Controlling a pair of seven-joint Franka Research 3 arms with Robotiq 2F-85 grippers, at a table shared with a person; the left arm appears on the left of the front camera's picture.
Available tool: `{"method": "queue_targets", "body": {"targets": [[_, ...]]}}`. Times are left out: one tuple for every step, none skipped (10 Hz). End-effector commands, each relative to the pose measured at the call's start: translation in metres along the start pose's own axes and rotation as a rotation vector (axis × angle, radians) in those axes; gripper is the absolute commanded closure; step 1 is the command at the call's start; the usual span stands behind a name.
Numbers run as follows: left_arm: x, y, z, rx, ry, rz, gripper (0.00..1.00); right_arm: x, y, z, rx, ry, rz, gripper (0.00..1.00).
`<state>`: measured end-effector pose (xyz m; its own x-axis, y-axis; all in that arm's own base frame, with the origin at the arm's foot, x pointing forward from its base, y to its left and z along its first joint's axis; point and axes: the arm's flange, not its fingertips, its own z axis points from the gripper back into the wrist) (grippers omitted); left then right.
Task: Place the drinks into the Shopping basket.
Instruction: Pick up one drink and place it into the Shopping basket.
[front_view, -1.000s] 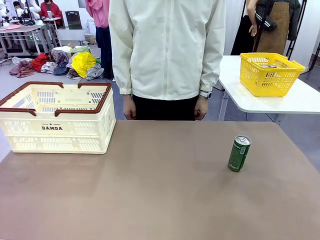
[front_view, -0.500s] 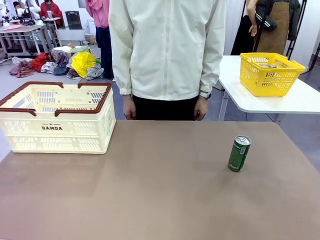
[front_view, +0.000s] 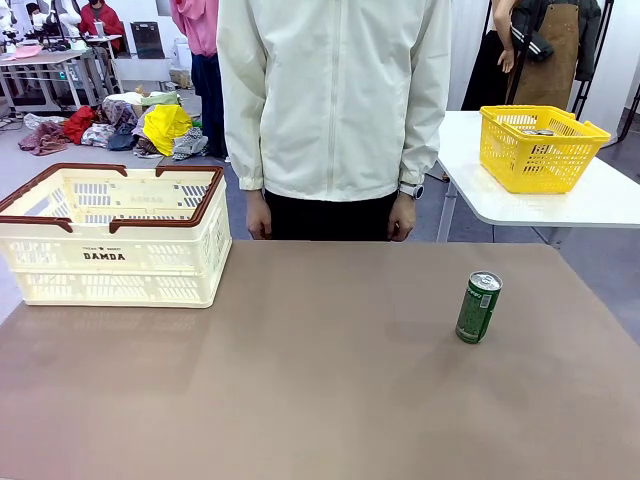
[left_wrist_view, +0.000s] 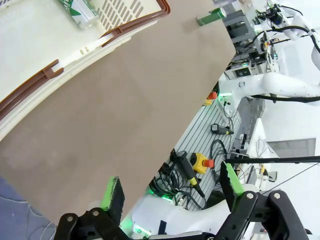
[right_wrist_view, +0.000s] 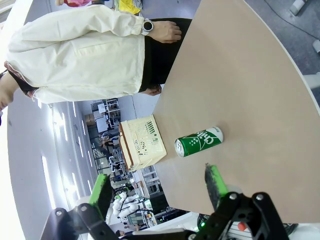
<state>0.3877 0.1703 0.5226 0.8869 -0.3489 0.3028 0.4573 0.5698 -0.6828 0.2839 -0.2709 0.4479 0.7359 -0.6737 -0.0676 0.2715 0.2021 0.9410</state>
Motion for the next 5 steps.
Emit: {"method": "queue_targets", "body": {"targets": [[-0.003,-0.001,0.000,-0.003,0.004,0.001,0.00,0.001,0.002,0.000,0.019,-0.005,0.014,0.00],[-0.003,-0.001,0.000,-0.003,0.004,0.001,0.00,0.000,0.000,0.000,0.000,0.000,0.000,0.00],[-0.003,-0.001,0.000,-0.003,0.004,0.001,0.00,-0.028,0.041,-0.009,-0.195,-0.040,0.128,0.00],[-0.003,-0.001,0.000,-0.003,0.004,0.001,0.00,-0.054,0.071,-0.050,-0.298,0.007,0.254,0.00],[-0.003,-0.001,0.000,-0.003,0.004,0.001,0.00,-0.074,0.089,-0.100,-0.447,0.025,0.361,0.00]]}}
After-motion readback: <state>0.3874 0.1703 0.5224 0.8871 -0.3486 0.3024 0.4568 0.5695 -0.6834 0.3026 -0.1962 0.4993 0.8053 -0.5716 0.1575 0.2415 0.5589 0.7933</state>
